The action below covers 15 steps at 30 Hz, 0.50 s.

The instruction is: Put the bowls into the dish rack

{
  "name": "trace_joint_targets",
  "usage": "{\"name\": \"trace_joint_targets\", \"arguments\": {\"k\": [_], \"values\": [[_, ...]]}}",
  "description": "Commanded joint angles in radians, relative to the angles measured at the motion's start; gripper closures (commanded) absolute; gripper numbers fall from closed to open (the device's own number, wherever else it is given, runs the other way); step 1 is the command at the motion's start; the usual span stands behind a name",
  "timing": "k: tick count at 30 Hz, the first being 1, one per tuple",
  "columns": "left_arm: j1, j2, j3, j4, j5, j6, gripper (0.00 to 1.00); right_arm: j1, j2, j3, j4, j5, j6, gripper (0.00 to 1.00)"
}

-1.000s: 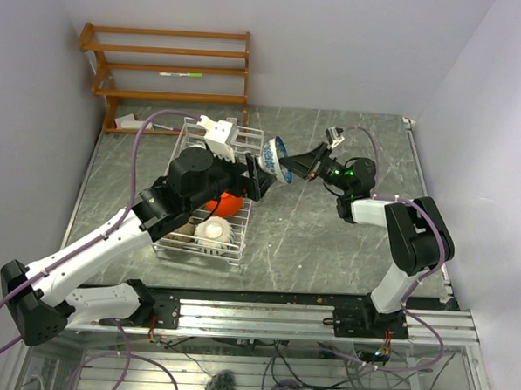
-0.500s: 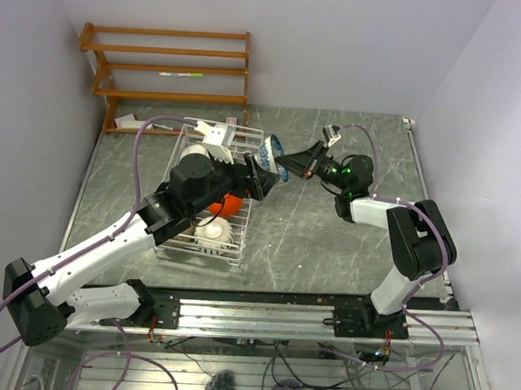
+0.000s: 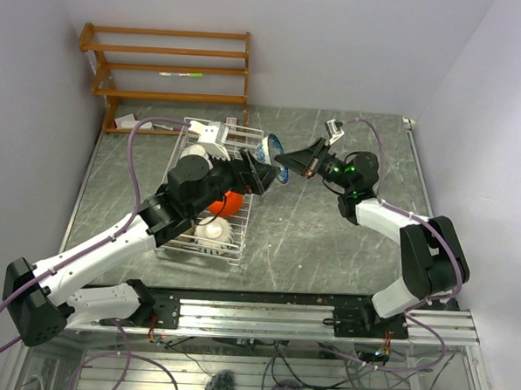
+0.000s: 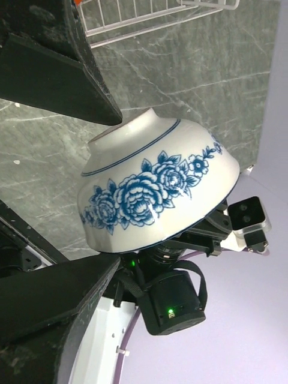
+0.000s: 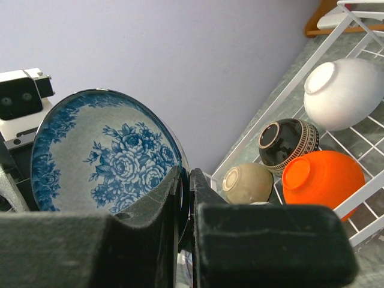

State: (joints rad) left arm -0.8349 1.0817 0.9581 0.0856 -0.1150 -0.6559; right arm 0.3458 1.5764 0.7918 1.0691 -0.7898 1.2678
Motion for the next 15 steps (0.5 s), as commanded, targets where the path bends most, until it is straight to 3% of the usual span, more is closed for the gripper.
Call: {"name": "trace_joint_targets", "arguments": {"k": [1, 10, 15], "values": [[0.002, -0.013, -0.024, 0.137, -0.046, 0.000, 0.01, 0.017, -0.044, 0.042, -0.054, 0.035, -0.048, 1.00], [0.002, 0.000, -0.056, 0.205, -0.043, 0.027, 0.01, 0.039, -0.027, 0.042, -0.010, 0.035, -0.009, 1.00], [0.002, 0.000, -0.039, 0.140, -0.064, 0.045, 0.00, 0.049, 0.003, 0.066, -0.012, 0.050, -0.012, 1.00]]}}
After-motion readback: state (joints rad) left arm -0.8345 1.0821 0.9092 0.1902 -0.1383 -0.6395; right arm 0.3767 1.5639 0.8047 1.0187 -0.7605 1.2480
